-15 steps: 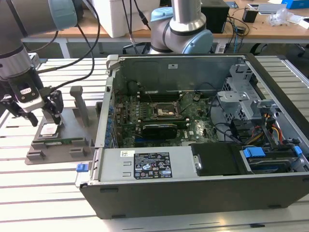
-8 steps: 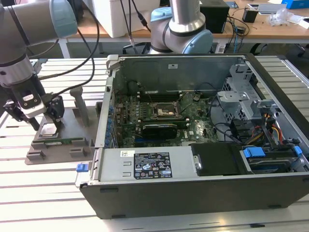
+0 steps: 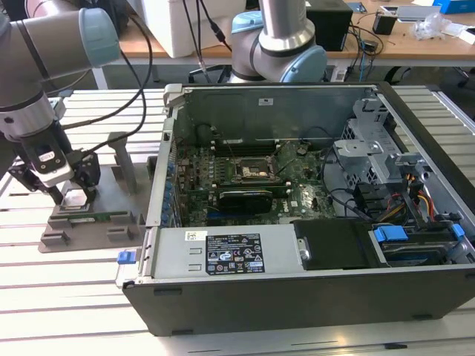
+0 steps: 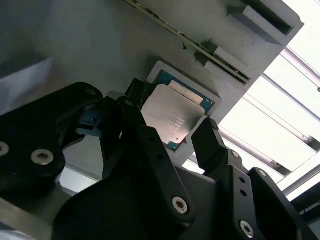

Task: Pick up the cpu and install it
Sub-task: 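Pick up the cpu and move it towards the insertion slot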

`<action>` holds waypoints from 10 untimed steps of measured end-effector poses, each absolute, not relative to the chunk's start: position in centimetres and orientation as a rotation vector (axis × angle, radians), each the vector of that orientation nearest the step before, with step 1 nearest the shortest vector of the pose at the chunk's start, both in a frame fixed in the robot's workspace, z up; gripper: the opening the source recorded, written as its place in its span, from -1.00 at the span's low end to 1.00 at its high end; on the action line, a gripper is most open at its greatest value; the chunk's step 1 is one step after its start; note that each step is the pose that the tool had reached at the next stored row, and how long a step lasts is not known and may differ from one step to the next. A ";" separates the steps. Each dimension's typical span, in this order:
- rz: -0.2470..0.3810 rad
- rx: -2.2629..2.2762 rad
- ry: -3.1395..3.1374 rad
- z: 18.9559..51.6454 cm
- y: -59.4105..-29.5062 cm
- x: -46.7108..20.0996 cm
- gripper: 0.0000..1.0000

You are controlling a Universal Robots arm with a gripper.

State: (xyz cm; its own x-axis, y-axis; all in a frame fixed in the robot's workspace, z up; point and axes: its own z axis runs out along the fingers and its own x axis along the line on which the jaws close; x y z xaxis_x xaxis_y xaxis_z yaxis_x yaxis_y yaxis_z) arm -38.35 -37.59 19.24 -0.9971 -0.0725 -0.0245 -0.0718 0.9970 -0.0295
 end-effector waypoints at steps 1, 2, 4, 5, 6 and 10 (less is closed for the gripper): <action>-0.044 -0.113 3.114 19.1 -37.6 -38.4 0.33; -0.044 -0.113 3.114 19.0 -37.6 -38.4 0.33; -0.044 -0.113 3.114 18.9 -37.4 -38.4 0.33; -0.044 -0.113 3.114 18.8 -37.4 -38.4 0.33; -0.044 -0.113 3.114 18.8 -37.4 -38.5 0.33; -0.044 -0.113 3.114 18.8 -37.4 -38.5 0.33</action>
